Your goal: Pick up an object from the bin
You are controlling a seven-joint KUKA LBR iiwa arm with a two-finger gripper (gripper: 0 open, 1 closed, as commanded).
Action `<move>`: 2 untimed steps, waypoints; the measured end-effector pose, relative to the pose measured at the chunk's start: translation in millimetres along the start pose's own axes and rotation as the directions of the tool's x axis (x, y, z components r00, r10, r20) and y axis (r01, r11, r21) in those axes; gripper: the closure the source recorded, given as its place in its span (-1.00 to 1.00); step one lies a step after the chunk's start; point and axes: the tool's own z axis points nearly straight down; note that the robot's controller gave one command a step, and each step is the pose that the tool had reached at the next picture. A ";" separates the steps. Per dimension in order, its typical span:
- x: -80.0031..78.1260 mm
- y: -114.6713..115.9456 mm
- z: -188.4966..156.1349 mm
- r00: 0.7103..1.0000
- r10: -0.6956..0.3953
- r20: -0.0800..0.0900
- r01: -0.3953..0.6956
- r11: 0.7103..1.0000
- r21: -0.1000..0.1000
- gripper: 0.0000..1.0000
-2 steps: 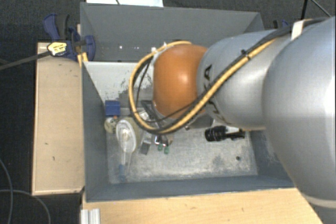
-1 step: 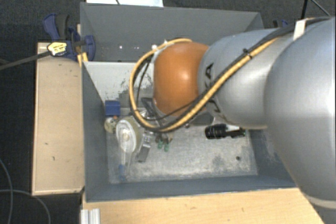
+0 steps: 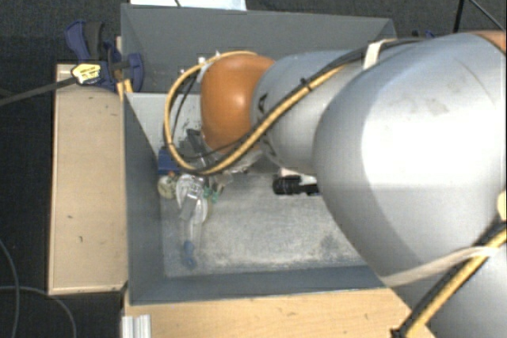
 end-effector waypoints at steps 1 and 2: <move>52.3 -31.7 10.5 0.999 -0.028 0.023 0.028 0.999 -0.019 -1.00; 16.4 -106.1 -16.1 0.998 -0.066 0.008 0.066 0.998 0.002 -1.00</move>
Offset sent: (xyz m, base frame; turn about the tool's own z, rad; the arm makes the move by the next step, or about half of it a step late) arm -0.0668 -0.0105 -0.0182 -0.0288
